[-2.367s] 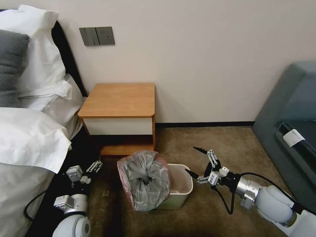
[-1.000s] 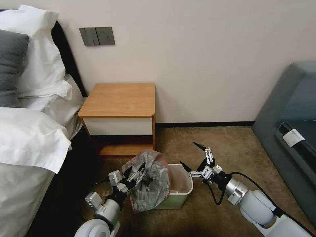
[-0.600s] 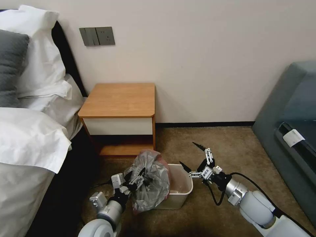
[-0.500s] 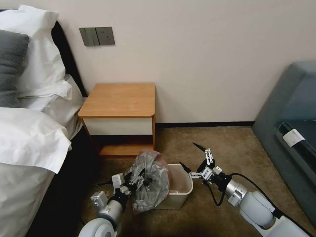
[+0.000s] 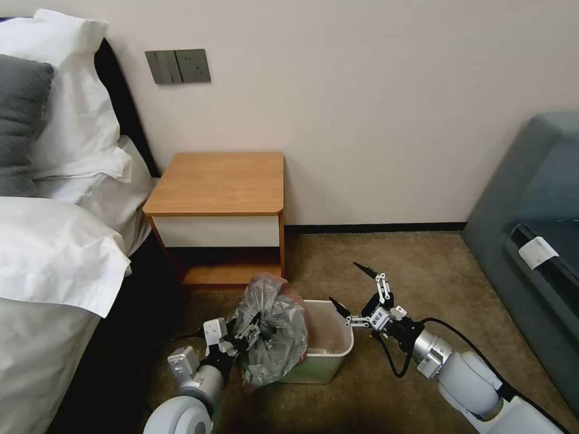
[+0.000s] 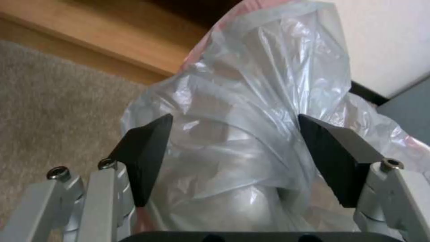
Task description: Pick up the garbage bag from the table and place it over the trash can.
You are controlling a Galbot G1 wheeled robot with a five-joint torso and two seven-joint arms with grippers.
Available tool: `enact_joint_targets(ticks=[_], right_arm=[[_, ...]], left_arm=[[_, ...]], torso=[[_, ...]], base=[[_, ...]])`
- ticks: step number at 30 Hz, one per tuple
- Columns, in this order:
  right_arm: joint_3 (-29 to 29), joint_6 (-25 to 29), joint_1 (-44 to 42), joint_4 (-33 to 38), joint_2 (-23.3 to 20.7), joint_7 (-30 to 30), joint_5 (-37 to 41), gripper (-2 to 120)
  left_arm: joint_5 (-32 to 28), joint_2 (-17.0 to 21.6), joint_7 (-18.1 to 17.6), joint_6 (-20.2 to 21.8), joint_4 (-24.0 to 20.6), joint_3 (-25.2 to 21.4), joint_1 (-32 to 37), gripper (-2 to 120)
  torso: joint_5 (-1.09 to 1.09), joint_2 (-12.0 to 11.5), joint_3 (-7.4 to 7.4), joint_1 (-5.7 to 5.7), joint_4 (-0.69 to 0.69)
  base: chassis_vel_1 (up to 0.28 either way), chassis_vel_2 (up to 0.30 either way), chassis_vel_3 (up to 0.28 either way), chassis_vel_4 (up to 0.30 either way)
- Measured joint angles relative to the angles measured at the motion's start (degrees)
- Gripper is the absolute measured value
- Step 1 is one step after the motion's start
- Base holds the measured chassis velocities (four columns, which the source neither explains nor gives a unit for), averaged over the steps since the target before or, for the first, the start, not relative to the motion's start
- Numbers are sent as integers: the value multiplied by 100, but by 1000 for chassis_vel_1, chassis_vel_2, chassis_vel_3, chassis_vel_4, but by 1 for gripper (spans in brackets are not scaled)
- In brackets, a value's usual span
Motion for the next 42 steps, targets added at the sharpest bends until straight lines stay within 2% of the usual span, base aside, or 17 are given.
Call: enact_joint_targets(ticks=[7, 12, 15, 16, 17, 20, 21, 24, 25, 27, 28, 37, 39, 40, 42], right_arm=[[43, 11, -32, 48, -19, 2, -4, 100], [69, 49, -80, 57, 16, 2, -30, 100], [75, 63, -82, 57, 28, 2, -35, 100], [76, 64, -81, 57, 27, 3, -35, 100], [76, 64, -81, 57, 27, 3, -35, 100], [86, 65, -75, 64, 25, 7, -35, 100], [86, 65, -75, 64, 25, 7, -35, 100], [89, 65, -75, 65, 22, 13, -34, 100], [89, 65, -75, 65, 22, 13, -34, 100], [90, 65, -72, 68, 18, 17, -33, 100], [90, 63, -65, 70, 15, 20, -31, 100], [78, 43, -41, 83, 15, 43, -25, 100], [58, -1, -16, 139, 45, 111, 36, 100], [58, -1, -16, 139, 45, 111, 36, 100], [1, -157, 6, 285, 75, 196, 318, 100]], left_arm=[[160, 8, 0, 278, 41, 34, 0, 73], [249, 20, 0, 451, 82, 18, -35, 65], [260, 23, 2, 474, 113, 10, -61, 58], [269, 23, 11, 476, 136, 7, -74, 52], [269, 23, 11, 476, 136, 7, -74, 52], [323, 10, 45, 476, 179, 8, -85, 38], [323, 10, 45, 476, 179, 8, -85, 38], [398, 1, 64, 436, 211, 31, -86, 23], [398, 1, 64, 436, 211, 31, -86, 23], [447, -12, 59, 401, 223, 39, -94, 11], [462, -15, 53, 389, 225, 47, -95, 10], [571, -34, 17, 209, 249, 71, -86, 9], [684, -40, 15, -89, 240, 89, -43, 8], [684, -40, 15, -89, 240, 89, -43, 8], [865, -54, 50, -457, 220, 101, 14, 8]], torso=[[0, 0, 0, 0, 0], [0, 0, 0, 0, 0], [0, 0, 0, 0, 0], [0, 0, 0, 0, 0], [0, 0, 0, 0, 0], [0, 0, 0, 0, 0], [0, 0, 0, 0, 0], [0, 0, 0, 0, 0], [0, 0, 0, 0, 0], [1, 0, 0, 0, 0], [0, 0, 0, 0, 0], [-1, 0, 0, 0, 0], [-1, 0, 0, 0, -1], [-1, 0, 0, 0, -1], [0, -1, 0, 0, 0]], base=[[0, 0, 0, 0], [0, 0, 0, 0], [0, 0, 0, 0], [0, 0, 0, 0], [0, 0, 0, 0], [0, 0, 0, 0], [0, 0, 0, 0], [0, 0, 0, 0], [0, 0, 0, 0], [0, 0, 0, 0], [0, 0, 0, 0], [0, 0, 0, 0], [0, 0, 0, 0], [0, 0, 0, 0], [0, 0, 0, 0]])
